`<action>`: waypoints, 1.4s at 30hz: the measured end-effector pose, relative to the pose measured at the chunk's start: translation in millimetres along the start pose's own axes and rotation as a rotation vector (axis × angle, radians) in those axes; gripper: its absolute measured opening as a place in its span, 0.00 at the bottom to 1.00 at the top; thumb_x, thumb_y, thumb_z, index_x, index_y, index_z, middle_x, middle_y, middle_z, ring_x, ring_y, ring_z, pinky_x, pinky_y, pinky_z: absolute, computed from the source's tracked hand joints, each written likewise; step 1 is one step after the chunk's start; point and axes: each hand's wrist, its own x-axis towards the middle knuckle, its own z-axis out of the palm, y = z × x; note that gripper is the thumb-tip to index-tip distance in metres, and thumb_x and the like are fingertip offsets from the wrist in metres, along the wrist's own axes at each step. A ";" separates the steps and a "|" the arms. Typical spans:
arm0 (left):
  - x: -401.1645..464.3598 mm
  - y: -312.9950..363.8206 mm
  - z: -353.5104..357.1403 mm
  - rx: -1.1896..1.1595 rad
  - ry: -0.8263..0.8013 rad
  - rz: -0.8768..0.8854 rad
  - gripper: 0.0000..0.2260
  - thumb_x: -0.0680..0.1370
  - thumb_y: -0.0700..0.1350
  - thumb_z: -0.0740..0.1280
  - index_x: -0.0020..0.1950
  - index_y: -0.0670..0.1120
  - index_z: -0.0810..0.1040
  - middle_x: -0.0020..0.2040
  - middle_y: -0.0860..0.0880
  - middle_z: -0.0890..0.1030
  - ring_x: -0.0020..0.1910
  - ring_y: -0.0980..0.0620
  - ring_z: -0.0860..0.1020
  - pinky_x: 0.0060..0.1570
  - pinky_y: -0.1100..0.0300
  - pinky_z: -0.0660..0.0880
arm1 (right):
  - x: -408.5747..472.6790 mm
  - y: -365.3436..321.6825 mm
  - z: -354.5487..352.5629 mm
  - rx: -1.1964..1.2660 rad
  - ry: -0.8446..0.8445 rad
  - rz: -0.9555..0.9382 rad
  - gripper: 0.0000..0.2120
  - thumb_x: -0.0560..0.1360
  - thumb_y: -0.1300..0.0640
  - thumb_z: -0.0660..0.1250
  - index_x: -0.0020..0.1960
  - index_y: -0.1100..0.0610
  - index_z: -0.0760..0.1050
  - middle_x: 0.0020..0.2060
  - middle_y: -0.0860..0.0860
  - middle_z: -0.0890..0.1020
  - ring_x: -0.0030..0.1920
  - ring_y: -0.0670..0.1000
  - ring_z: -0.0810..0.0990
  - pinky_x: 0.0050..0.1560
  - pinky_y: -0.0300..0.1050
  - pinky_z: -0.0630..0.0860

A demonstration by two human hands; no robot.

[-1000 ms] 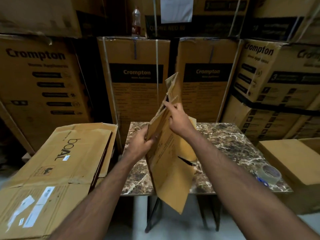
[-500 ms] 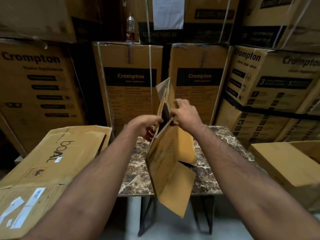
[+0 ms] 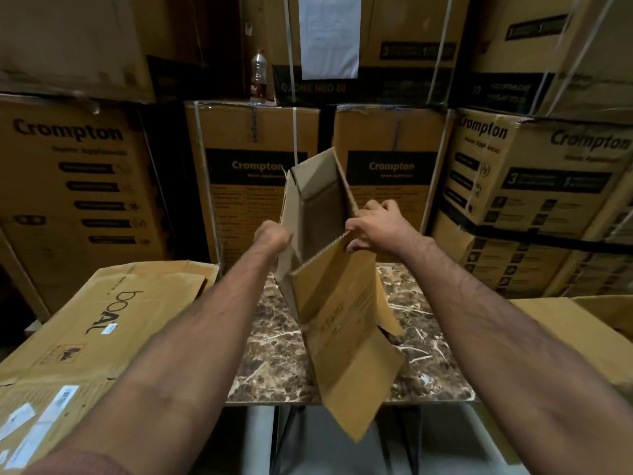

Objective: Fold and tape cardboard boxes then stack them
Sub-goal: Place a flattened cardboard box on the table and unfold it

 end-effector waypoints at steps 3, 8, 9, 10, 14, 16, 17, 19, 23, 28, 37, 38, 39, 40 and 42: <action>12.5 18.3 -17.1 -0.036 0.068 0.016 0.10 0.82 0.44 0.66 0.56 0.38 0.76 0.53 0.42 0.79 0.52 0.43 0.79 0.54 0.52 0.78 | -2.0 8.7 -17.8 0.002 0.004 0.038 0.16 0.78 0.34 0.61 0.54 0.46 0.72 0.59 0.49 0.80 0.66 0.55 0.70 0.68 0.58 0.62; 21.9 44.9 -29.5 -0.114 0.132 0.016 0.16 0.83 0.45 0.65 0.67 0.37 0.72 0.61 0.39 0.78 0.58 0.42 0.78 0.50 0.52 0.77 | -26.2 41.4 -38.6 -0.031 0.007 0.148 0.18 0.77 0.30 0.59 0.50 0.44 0.69 0.58 0.50 0.80 0.63 0.55 0.74 0.66 0.57 0.62; 20.6 47.0 -31.6 -0.150 0.122 0.009 0.17 0.83 0.44 0.64 0.68 0.37 0.72 0.62 0.38 0.77 0.58 0.41 0.79 0.48 0.53 0.76 | -32.2 49.2 -41.4 -0.022 -0.001 0.180 0.18 0.76 0.29 0.58 0.51 0.43 0.68 0.57 0.49 0.80 0.63 0.55 0.74 0.66 0.58 0.61; 18.8 47.5 -34.5 -0.189 0.111 -0.006 0.17 0.83 0.43 0.64 0.69 0.37 0.71 0.63 0.38 0.77 0.59 0.40 0.79 0.48 0.53 0.75 | -37.7 55.7 -43.8 -0.011 -0.009 0.211 0.19 0.76 0.28 0.58 0.51 0.43 0.68 0.56 0.48 0.79 0.63 0.54 0.74 0.66 0.58 0.60; 33.4 47.3 -40.1 -0.384 0.072 -0.042 0.16 0.82 0.45 0.64 0.67 0.39 0.73 0.58 0.41 0.80 0.53 0.44 0.81 0.42 0.54 0.78 | -48.9 67.4 -50.8 -0.008 -0.032 0.311 0.22 0.78 0.30 0.57 0.60 0.46 0.74 0.54 0.46 0.80 0.61 0.53 0.77 0.70 0.62 0.55; 32.7 53.6 -33.1 -0.492 0.033 -0.028 0.13 0.82 0.47 0.63 0.63 0.41 0.76 0.52 0.44 0.80 0.49 0.47 0.81 0.36 0.57 0.78 | -51.4 68.7 -49.7 0.021 -0.031 0.364 0.23 0.79 0.31 0.57 0.61 0.47 0.74 0.54 0.47 0.80 0.62 0.54 0.77 0.73 0.65 0.52; 29.0 56.0 -26.5 -0.510 -0.001 -0.015 0.11 0.82 0.47 0.63 0.59 0.42 0.76 0.48 0.45 0.79 0.45 0.49 0.80 0.36 0.58 0.77 | -52.1 68.7 -47.7 0.029 -0.034 0.384 0.23 0.79 0.31 0.58 0.61 0.47 0.74 0.54 0.47 0.80 0.62 0.54 0.77 0.73 0.65 0.52; 15.2 55.2 -10.9 -0.473 -0.100 -0.010 0.07 0.82 0.46 0.64 0.52 0.43 0.76 0.43 0.45 0.76 0.40 0.50 0.77 0.38 0.58 0.77 | -52.9 64.0 -39.8 0.027 -0.062 0.391 0.23 0.78 0.31 0.58 0.60 0.47 0.74 0.55 0.49 0.81 0.62 0.55 0.77 0.72 0.64 0.54; 7.0 37.7 18.3 -0.310 -0.186 0.004 0.08 0.82 0.44 0.64 0.57 0.41 0.76 0.51 0.42 0.77 0.49 0.44 0.79 0.47 0.51 0.79 | -48.3 44.9 -26.1 0.010 -0.106 0.351 0.22 0.79 0.32 0.59 0.61 0.48 0.75 0.57 0.50 0.80 0.64 0.56 0.74 0.71 0.61 0.56; 0.5 19.0 32.7 -0.202 -0.112 0.073 0.16 0.82 0.39 0.61 0.70 0.40 0.70 0.64 0.43 0.76 0.64 0.42 0.75 0.64 0.45 0.75 | -44.4 38.5 4.9 0.074 -0.157 0.339 0.24 0.78 0.32 0.60 0.61 0.50 0.77 0.54 0.51 0.81 0.57 0.54 0.77 0.63 0.55 0.73; 8.1 -3.7 27.1 0.269 0.128 0.250 0.10 0.81 0.39 0.63 0.62 0.45 0.76 0.55 0.45 0.80 0.50 0.48 0.77 0.43 0.56 0.73 | -21.8 21.2 37.8 0.272 -0.127 0.374 0.24 0.78 0.31 0.58 0.55 0.51 0.74 0.46 0.50 0.79 0.46 0.52 0.77 0.48 0.51 0.79; 7.9 -4.9 27.8 0.385 0.164 0.263 0.10 0.81 0.40 0.64 0.62 0.45 0.76 0.55 0.44 0.80 0.48 0.46 0.78 0.42 0.55 0.73 | -22.9 22.0 43.1 0.296 -0.126 0.374 0.24 0.79 0.31 0.56 0.55 0.51 0.73 0.45 0.50 0.78 0.46 0.52 0.76 0.48 0.51 0.78; 6.8 -5.4 28.6 0.490 0.192 0.275 0.10 0.81 0.39 0.63 0.62 0.44 0.75 0.55 0.42 0.80 0.49 0.44 0.78 0.41 0.54 0.73 | -25.4 23.7 48.6 0.312 -0.122 0.368 0.23 0.80 0.32 0.54 0.56 0.51 0.73 0.45 0.50 0.77 0.45 0.51 0.75 0.48 0.51 0.78; 2.7 -5.3 29.3 0.608 0.208 0.279 0.12 0.81 0.39 0.63 0.64 0.43 0.74 0.56 0.41 0.80 0.51 0.43 0.79 0.42 0.53 0.74 | -29.1 25.4 54.9 0.325 -0.110 0.358 0.23 0.81 0.33 0.52 0.56 0.51 0.72 0.45 0.50 0.78 0.45 0.51 0.75 0.48 0.51 0.77; -9.0 -9.9 38.1 0.998 0.257 0.279 0.20 0.80 0.42 0.66 0.71 0.41 0.69 0.65 0.37 0.76 0.64 0.38 0.75 0.56 0.47 0.75 | -38.2 27.6 69.3 0.342 -0.056 0.333 0.21 0.83 0.36 0.49 0.57 0.51 0.69 0.44 0.49 0.77 0.45 0.52 0.76 0.49 0.51 0.76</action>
